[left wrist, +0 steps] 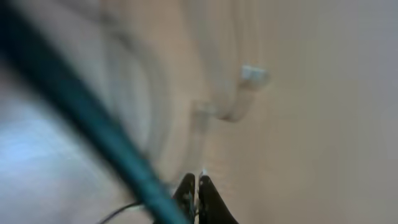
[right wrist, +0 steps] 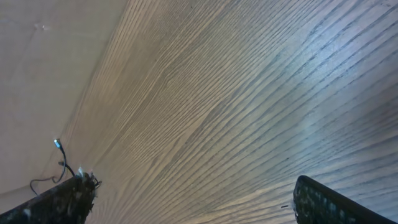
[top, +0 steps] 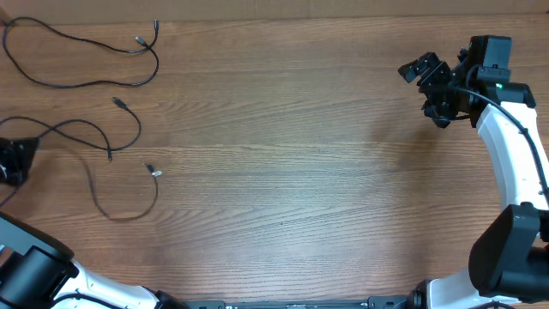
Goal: Untangle cables
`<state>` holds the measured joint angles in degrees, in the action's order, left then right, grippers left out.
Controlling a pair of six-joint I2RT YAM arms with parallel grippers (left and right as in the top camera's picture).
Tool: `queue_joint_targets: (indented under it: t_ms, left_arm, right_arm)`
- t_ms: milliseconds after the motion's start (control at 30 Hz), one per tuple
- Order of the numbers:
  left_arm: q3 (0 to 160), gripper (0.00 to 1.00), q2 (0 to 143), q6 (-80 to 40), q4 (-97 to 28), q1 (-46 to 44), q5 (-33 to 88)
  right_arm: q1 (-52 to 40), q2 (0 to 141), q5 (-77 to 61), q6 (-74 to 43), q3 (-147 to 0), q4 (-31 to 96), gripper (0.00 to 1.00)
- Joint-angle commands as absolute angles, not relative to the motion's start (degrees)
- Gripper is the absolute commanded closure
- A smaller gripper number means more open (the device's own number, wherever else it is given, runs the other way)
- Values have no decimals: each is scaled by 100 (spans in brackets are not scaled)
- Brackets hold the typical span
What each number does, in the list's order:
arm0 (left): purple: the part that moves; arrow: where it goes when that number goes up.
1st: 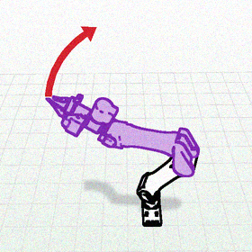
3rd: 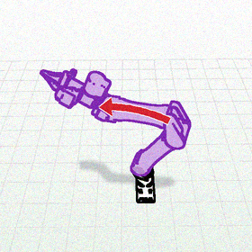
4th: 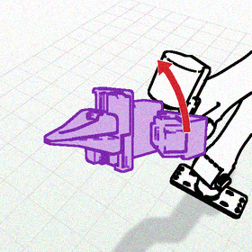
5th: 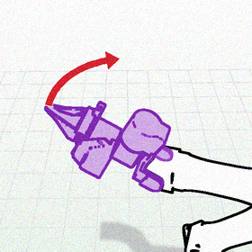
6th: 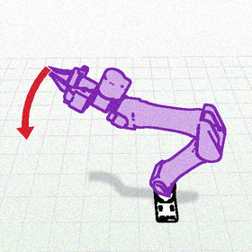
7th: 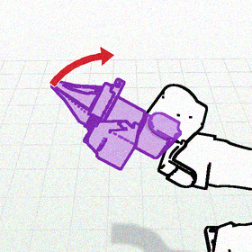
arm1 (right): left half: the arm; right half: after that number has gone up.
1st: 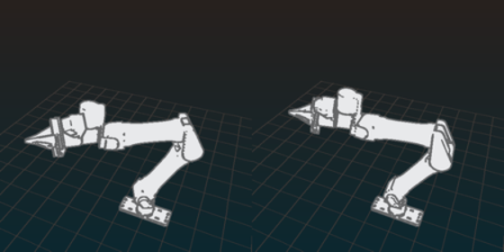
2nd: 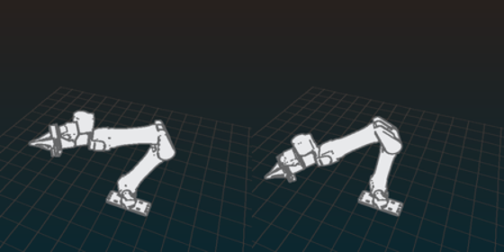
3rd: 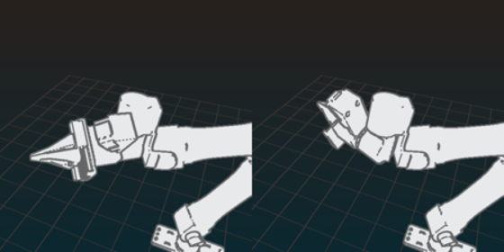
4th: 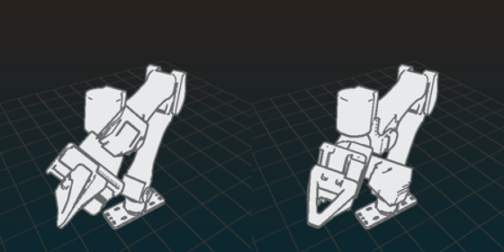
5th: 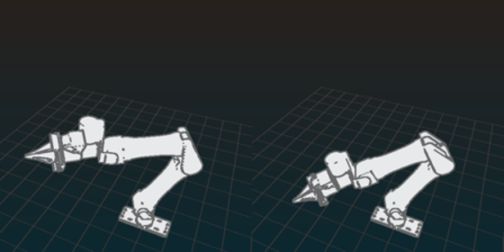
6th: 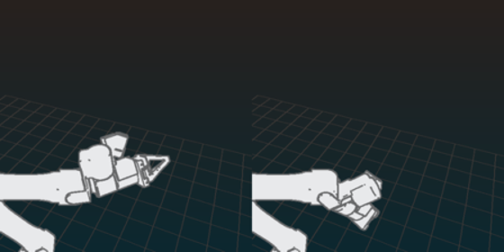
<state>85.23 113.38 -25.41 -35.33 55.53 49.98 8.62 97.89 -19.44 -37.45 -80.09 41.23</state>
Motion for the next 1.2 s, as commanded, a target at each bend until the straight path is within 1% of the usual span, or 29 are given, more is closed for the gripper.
queue_joint_targets:
  t_ms: [0, 167, 200, 233, 300, 367, 400, 433, 500, 567, 600, 733, 933, 1000, 1067, 1133, 1167]
  left_arm:
    - [8617, 96, 11115, -2947, -3382, 5699, 7745]
    - [8617, 96, 10728, -2526, -3743, 5697, 7776]
    - [8617, 96, 10593, -2338, -3896, 5697, 7699]
    - [8617, 96, 10447, -2147, -4233, 5697, 7354]
    - [8617, 96, 10313, -2073, -4709, 5699, 6539]
    - [8617, 96, 10241, -2150, -5347, 5739, 5092]
    - [8615, 96, 10243, -2397, -5627, 5760, 4283]
    - [8597, 95, 10283, -2971, -5957, 5822, 3164]
    - [8589, 95, 10348, -3424, -6069, 5933, 2362]
    - [8586, 96, 10405, -3732, -6047, 6062, 1859]
    - [8586, 96, 10453, -4108, -6012, 6219, 1492]
    - [8586, 96, 10492, -4628, -5979, 6536, 906]
    - [8547, 92, 10750, -4320, -5999, 6604, -108]
    - [8545, 92, 10945, -4165, -5931, 6608, -165]
    - [8545, 87, 11050, -3844, -5859, 6608, -134]
    - [8545, 76, 11212, -3459, -5811, 6611, 5]
    - [8545, 74, 11244, -3310, -5798, 6611, 113]
  right_arm:
    - [880, 9730, -1890, -3699, -8075, 4106, 0]
    - [880, 9730, -1890, -3699, -8075, 4106, 0]
    - [880, 9730, -1890, -3699, -8075, 4106, 0]
    - [880, 9730, -1890, -3699, -8075, 4106, 0]
    - [880, 9730, -1890, -3699, -8075, 4106, 0]
    - [880, 9730, -1890, -3699, -8075, 4106, 0]
    - [880, 9730, -1890, -3699, -8075, 4106, 0]
    - [880, 9730, -1890, -3699, -8075, 4106, 0]
    - [880, 9730, -1890, -3699, -8075, 4106, 0]
    - [880, 9730, -1890, -3699, -8075, 4106, 0]
    - [880, 9730, -1890, -3699, -8075, 4106, 0]
    - [880, 9730, -1890, -3699, -8075, 4106, 0]
    - [880, 9730, -1890, -3701, -8075, 4106, 0]
    - [880, 9730, -1890, -3699, -8075, 4106, 0]
    - [880, 9730, -1890, -3699, -8075, 4106, 0]
    - [880, 9730, -1887, -3699, -8075, 4106, 0]
    - [880, 9730, -1890, -3699, -8075, 4106, 0]
